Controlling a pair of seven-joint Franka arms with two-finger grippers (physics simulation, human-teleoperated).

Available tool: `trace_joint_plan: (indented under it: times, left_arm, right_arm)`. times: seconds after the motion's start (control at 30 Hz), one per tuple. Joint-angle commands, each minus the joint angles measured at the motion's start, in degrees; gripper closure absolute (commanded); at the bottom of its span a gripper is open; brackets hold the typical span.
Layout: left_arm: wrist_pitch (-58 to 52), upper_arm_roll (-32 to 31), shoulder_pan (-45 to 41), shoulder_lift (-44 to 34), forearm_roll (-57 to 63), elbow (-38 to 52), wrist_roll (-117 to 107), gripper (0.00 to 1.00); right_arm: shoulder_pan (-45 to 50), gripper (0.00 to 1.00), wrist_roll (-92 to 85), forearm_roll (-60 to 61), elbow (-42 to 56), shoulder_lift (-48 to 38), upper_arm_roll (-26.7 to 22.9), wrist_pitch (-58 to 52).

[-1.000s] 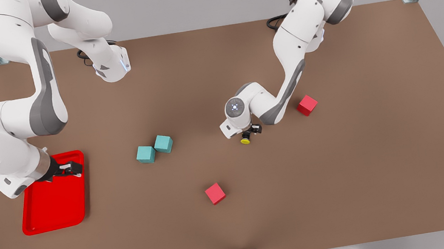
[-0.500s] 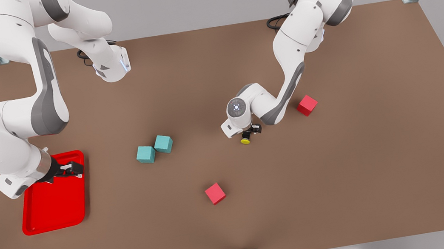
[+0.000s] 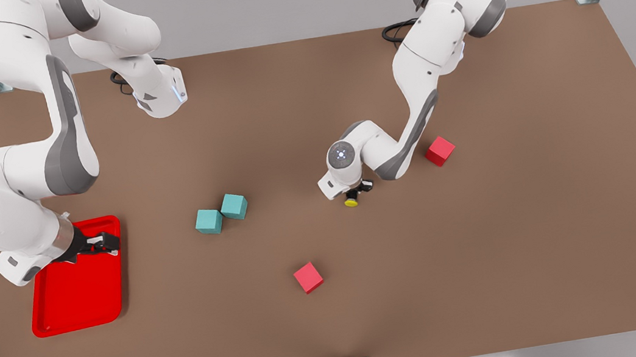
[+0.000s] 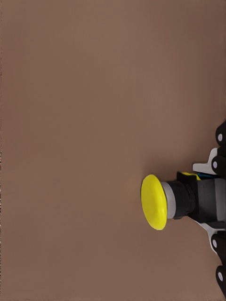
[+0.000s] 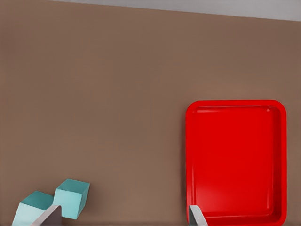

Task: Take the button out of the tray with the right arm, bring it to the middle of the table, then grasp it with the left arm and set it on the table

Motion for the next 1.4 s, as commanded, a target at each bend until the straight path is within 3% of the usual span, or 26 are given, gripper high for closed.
trace_joint_plan:
  times: [0.0, 0.13, 0.33, 0.53, 0.63, 0.73, 0.9, 1.07, 1.13, 1.23, 1.37]
  left_arm:
    - [-0.62, -0.09, 0.33, -0.24, -0.4, 0.19, -2.37, 0.64]
    - [-3.96, -0.7, 2.17, -1.65, -0.92, 1.24, -1.67, 0.66]
    - [-13.45, -1.05, 7.27, -1.56, -1.1, 10.02, -2.37, 0.65]
    - [-12.58, -0.17, 15.88, 1.25, -0.66, 17.06, -8.09, 0.65]
    - [-9.24, 3.43, 15.97, 2.75, -0.22, 19.7, -12.03, 0.65]
    - [-7.04, 7.83, 14.3, 2.84, 0.83, 21.01, -18.36, 0.65]
    - [-2.2, 7.91, 7.19, 3.45, 11.91, 20.75, -54.22, 0.65]
    - [-1.06, 10.37, 1.12, 3.98, 17.27, 20.58, -62.23, 0.65]
    - [-1.06, 16.61, -3.97, 4.95, 21.05, 20.66, -66.36, 0.65]
    - [-1.67, 17.93, -6.26, 6.44, 24.3, 20.58, -72.85, 0.65]
    - [-2.47, 27.86, -15.05, 9.25, 24.65, 20.75, -83.41, 0.65]
  right_arm:
    - [-0.02, 0.0, -0.26, 0.04, 0.0, 0.0, 0.0, 0.01]
    - [-0.11, 0.0, -0.26, 0.04, 0.0, 0.09, 0.0, 0.01]
    - [-0.11, 0.0, -0.26, 0.04, 0.0, 0.09, 0.0, 0.01]
    - [-0.11, 0.0, -0.26, 0.04, 0.0, 0.09, 0.0, -0.07]
    - [-0.11, 0.0, -0.26, 0.04, 0.0, 0.09, 0.0, -0.07]
    - [-0.11, 0.0, -0.26, 0.04, 0.0, 0.09, 0.0, -0.07]
    - [-0.11, 0.0, -0.26, 0.04, 0.0, 0.09, 0.0, -0.07]
    - [-0.11, 0.0, -0.26, 0.04, 0.0, 0.09, 0.0, -0.07]
    - [-0.02, 0.0, -0.26, 0.04, 0.08, 0.0, 0.0, -0.16]
    - [-0.11, 0.0, -0.26, 0.04, 0.17, 0.0, 0.0, -0.16]
    - [-0.2, 0.0, -0.26, 0.04, 0.26, 0.0, 0.0, -0.16]
